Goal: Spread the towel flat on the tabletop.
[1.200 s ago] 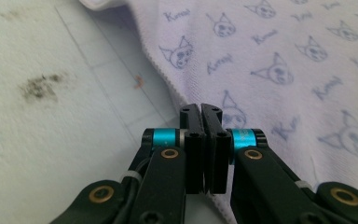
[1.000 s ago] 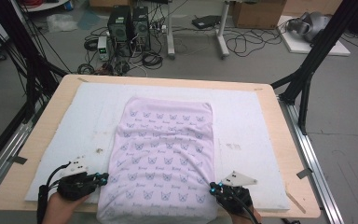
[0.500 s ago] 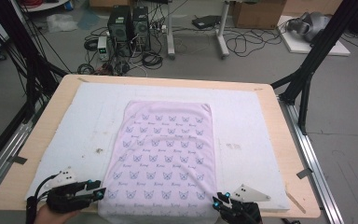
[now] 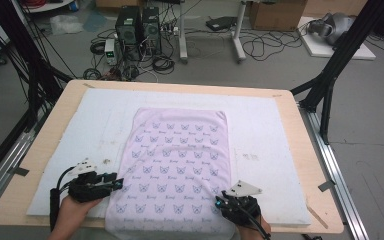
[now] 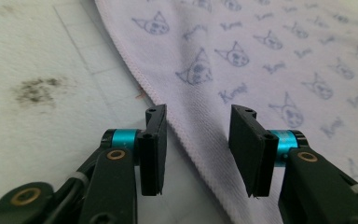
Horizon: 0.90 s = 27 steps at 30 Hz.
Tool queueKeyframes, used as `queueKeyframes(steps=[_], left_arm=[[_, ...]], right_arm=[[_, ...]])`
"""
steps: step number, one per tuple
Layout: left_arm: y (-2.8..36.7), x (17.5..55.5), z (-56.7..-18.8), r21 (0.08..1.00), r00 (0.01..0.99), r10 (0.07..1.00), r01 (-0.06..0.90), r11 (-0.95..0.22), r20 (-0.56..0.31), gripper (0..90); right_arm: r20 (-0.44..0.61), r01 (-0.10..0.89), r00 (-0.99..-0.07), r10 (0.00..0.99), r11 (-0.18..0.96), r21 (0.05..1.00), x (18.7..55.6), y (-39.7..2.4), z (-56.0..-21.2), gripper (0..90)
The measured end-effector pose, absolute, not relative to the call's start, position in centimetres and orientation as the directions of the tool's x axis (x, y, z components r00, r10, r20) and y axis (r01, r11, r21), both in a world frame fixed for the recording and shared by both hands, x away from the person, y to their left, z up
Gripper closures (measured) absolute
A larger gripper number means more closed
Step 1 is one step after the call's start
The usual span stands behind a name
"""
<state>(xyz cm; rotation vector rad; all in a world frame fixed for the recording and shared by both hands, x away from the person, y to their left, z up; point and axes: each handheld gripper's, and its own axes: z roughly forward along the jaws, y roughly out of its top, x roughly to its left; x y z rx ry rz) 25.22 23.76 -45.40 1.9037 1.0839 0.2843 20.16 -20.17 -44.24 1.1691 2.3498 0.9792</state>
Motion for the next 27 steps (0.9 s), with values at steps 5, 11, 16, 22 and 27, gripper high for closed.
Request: queueKeyframes(steps=[5, 11, 16, 22, 27], left_arm=[[23.8, 24.8, -45.2, 0.785, 0.593, 0.785, 0.567, -0.249, -0.179, 86.5], [24.8, 23.5, -45.0, 0.77, 0.611, 0.766, 0.582, -0.261, -0.203, 86.2], [25.3, 23.8, -44.8, 0.776, 0.595, 0.767, 0.592, -0.217, -0.24, 63.6], [26.2, 26.5, -43.8, 0.82, 0.576, 0.774, 0.556, -0.137, -0.261, 55.3], [26.2, 30.0, -42.9, 0.828, 0.551, 0.783, 0.554, -0.087, -0.287, 54.3]], right_arm=[[0.015, 0.562, -0.628, 0.778, 0.44, 0.7, 19.9, -20.5, -44.1, 88.8], [0.025, 0.563, -0.646, 0.763, 0.454, 0.691, 18.5, -21.3, -43.9, 88.8], [0.067, 0.567, -0.641, 0.764, 0.413, 0.713, 18.3, -21.6, -43.6, 76.9], [0.079, 0.547, -0.616, 0.784, 0.354, 0.759, 19.9, -22.3, -43.2, 67.4], [0.048, 0.539, -0.61, 0.791, 0.371, 0.756, 21.8, -22.3, -43.1, 62.7]])
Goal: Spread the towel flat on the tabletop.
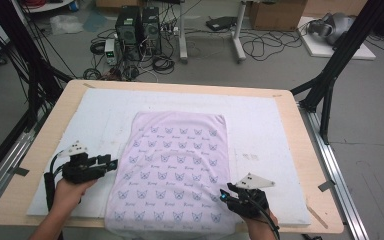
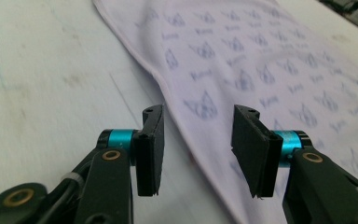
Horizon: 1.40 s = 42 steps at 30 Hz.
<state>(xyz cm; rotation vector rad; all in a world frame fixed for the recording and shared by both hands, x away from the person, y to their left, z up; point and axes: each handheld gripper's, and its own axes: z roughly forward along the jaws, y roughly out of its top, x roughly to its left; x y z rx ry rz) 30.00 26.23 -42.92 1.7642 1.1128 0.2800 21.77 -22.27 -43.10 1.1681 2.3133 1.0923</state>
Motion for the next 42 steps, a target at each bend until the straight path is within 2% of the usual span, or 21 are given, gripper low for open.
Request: queueKeyframes(steps=[10, 16, 23, 29, 40, 42], left_arm=[[24.8, 36.4, -41.6, 0.834, 0.527, 0.81, 0.544, -0.09, -0.256, 53.8], [24.1, 38.8, -41.9, 0.833, 0.514, 0.813, 0.549, -0.067, -0.273, 55.1], [24.0, 41.8, -41.8, 0.84, 0.505, 0.825, 0.538, -0.07, -0.255, 50.8], [23.3, 45.4, -42.5, 0.833, 0.498, 0.841, 0.541, -0.112, -0.211, 50.5], [21.7, 48.1, -44.7, 0.81, 0.439, 0.89, 0.562, -0.168, -0.12, 62.1], [21.2, 48.1, -45.1, 0.798, 0.454, 0.888, 0.562, -0.217, -0.078, 66.6]], right_arm=[[0.063, 0.541, -0.596, 0.801, 0.342, 0.768, 24.3, -23.6, -42.9, 59.0], [0.07, 0.536, -0.592, 0.803, 0.328, 0.778, 25.6, -24.0, -42.5, 56.2], [0.066, 0.537, -0.589, 0.805, 0.329, 0.776, 26.7, -23.9, -42.5, 50.7], [0.094, 0.539, -0.579, 0.81, 0.294, 0.789, 27.2, -24.0, -42.5, 46.9], [0.094, 0.511, -0.595, 0.799, 0.285, 0.811, 26.8, -23.9, -42.1, 45.5], [0.097, 0.514, -0.597, 0.796, 0.287, 0.809, 26.7, -23.9, -42.1, 45.2]])
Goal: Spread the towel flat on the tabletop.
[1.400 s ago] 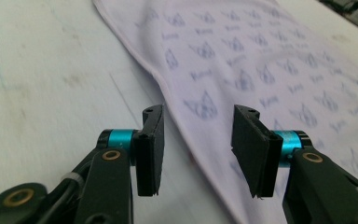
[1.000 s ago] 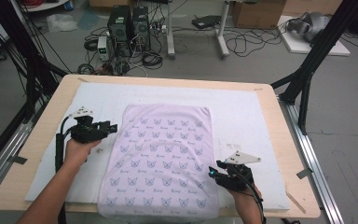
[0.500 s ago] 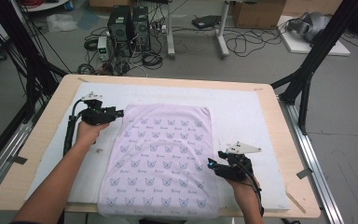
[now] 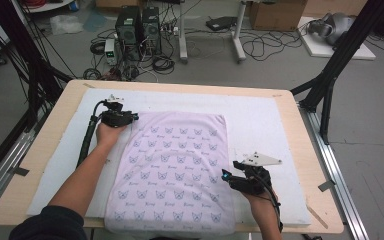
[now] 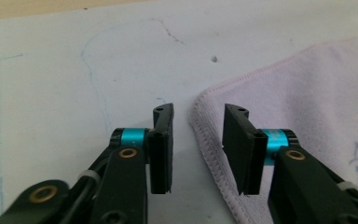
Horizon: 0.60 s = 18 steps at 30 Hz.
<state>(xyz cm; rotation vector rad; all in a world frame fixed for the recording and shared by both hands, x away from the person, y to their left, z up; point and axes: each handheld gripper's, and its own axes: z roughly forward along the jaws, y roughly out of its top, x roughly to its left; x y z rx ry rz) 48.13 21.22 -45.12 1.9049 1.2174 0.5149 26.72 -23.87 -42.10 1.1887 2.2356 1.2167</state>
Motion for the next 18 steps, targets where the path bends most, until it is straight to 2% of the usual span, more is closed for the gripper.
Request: queueKeyframes(steps=[2, 5, 7, 10, 11, 13, 14, 18], left_arm=[[20.8, 48.1, -45.1, 0.797, 0.472, 0.881, 0.541, -0.268, -0.024, 72.1], [20.2, 48.1, -45.0, 0.794, 0.482, 0.875, 0.513, -0.327, 0.05, 85.9], [20.4, 48.2, -44.7, 0.794, 0.433, 0.894, 0.502, -0.344, 0.114, 87.2], [21.0, 48.7, -44.7, 0.809, 0.403, 0.912, 0.508, -0.294, 0.078, 86.1], [21.1, 48.8, -44.9, 0.81, 0.4, 0.913, 0.507, -0.294, 0.081, 80.8], [21.4, 48.9, -45.0, 0.813, 0.384, 0.922, 0.518, -0.264, 0.055, 55.8], [21.6, 48.8, -44.9, 0.815, 0.39, 0.92, 0.524, -0.247, 0.028, 52.0], [22.2, 48.2, -43.9, 0.816, 0.409, 0.912, 0.534, -0.221, -0.02, 47.2]], right_arm=[[0.091, 0.508, -0.6, 0.795, 0.29, 0.811, 26.8, -23.8, -42.1, 45.1], [0.096, 0.513, -0.601, 0.793, 0.29, 0.808, 26.9, -23.7, -42.2, 45.1], [0.095, 0.51, -0.605, 0.791, 0.293, 0.809, 26.9, -23.6, -42.2, 45.2], [0.095, 0.509, -0.608, 0.788, 0.295, 0.808, 27.0, -23.4, -42.3, 45.2], [0.091, 0.51, -0.606, 0.79, 0.298, 0.807, 27.1, -23.3, -42.4, 45.2], [0.085, 0.512, -0.607, 0.79, 0.307, 0.803, 27.2, -23.3, -42.6, 45.1], [0.089, 0.518, -0.605, 0.791, 0.306, 0.799, 27.3, -23.3, -42.7, 45.1], [0.078, 0.529, -0.577, 0.813, 0.299, 0.794, 28.2, -23.4, -43.0, 45.7]])
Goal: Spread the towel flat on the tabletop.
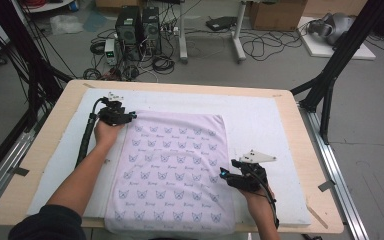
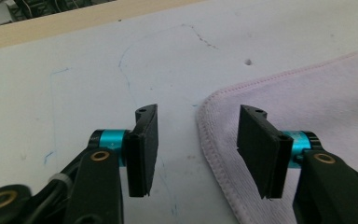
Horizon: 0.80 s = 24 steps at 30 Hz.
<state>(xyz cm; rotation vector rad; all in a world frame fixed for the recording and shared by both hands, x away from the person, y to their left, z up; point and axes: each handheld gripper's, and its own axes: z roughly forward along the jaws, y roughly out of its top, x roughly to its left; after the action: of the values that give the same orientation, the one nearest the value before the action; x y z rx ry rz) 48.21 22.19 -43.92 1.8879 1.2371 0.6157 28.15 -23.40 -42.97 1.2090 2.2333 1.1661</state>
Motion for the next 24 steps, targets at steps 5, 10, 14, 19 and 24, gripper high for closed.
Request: queueKeyframes(steps=[5, 10, 14, 19, 24], left_arm=[[22.8, 46.5, -42.9, 0.838, 0.438, 0.892, 0.524, -0.151, -0.113, 44.0], [23.2, 44.9, -42.5, 0.835, 0.481, 0.867, 0.525, -0.165, -0.131, 42.8], [23.6, 43.4, -42.5, 0.85, 0.503, 0.851, 0.505, -0.149, -0.149, 41.9], [24.2, 41.8, -42.6, 0.858, 0.522, 0.84, 0.491, -0.15, -0.151, 41.4], [24.9, 40.3, -42.6, 0.867, 0.524, 0.836, 0.48, -0.134, -0.162, 40.0]], right_arm=[[0.052, 0.562, -0.512, 0.857, 0.289, 0.775, 30.9, -23.5, -43.4, 55.1], [0.018, 0.584, -0.43, 0.903, 0.263, 0.768, 34.2, -23.4, -44.4, 55.6], [0.027, 0.592, -0.408, 0.913, 0.242, 0.769, 37.2, -23.0, -44.1, 57.9], [0.039, 0.643, -0.377, 0.925, 0.231, 0.73, 40.1, -22.7, -44.6, 67.0], [-0.089, 0.619, -0.378, 0.922, 0.323, 0.716, 40.1, -21.6, -44.3, 87.1]])
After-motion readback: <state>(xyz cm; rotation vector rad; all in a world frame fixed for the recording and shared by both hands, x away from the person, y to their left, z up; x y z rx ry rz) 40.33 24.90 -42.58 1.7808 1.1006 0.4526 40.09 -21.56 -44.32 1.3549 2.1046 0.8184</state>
